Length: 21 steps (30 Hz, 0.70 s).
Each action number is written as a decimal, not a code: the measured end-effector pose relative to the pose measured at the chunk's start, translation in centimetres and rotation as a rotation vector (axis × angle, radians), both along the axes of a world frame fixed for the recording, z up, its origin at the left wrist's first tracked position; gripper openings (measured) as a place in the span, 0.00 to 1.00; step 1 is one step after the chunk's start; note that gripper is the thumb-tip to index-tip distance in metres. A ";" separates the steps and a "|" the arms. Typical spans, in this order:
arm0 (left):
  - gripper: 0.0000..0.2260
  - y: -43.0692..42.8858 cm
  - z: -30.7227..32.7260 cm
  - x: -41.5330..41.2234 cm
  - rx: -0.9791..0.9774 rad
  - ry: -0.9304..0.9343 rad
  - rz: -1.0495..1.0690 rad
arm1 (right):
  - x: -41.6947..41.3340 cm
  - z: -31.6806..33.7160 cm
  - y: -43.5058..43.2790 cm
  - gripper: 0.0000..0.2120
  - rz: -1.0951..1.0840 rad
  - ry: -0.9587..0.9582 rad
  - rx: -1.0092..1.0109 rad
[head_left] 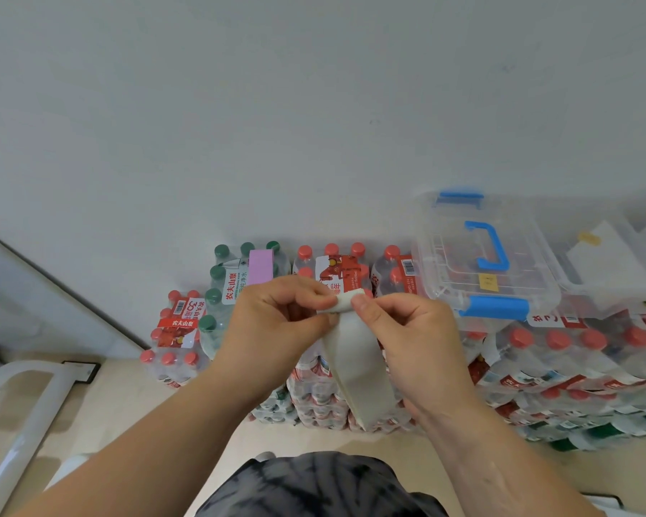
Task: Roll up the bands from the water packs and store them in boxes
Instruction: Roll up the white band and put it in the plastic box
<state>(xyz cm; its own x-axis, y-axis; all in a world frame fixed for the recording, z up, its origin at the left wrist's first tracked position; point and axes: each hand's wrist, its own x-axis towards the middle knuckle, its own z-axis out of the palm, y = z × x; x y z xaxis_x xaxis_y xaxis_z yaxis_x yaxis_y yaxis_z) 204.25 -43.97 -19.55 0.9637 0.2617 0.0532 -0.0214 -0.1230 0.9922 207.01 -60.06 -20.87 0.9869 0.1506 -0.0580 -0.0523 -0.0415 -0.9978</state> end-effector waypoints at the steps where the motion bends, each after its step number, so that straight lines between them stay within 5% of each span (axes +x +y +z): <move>1: 0.06 0.0 0.0 -0.1 -0.009 0.001 -0.010 | 0.0 0.0 -0.1 0.07 0.007 -0.004 -0.009; 12: 0.06 -0.4 0.6 0.1 -0.080 0.123 -0.028 | -0.4 -0.4 0.1 0.06 -0.080 -0.030 0.010; 21: 0.04 -0.7 0.6 0.2 0.061 0.072 -0.051 | -0.7 -0.2 0.2 0.02 -0.123 -0.107 0.048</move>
<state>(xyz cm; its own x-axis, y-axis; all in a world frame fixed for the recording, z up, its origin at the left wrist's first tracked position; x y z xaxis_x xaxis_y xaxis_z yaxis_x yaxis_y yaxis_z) 204.40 -44.69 -18.94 0.9775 0.2108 -0.0022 0.0418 -0.1838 0.9821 206.34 -59.82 -21.05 0.9982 0.0287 0.0530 0.0528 0.0067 -0.9986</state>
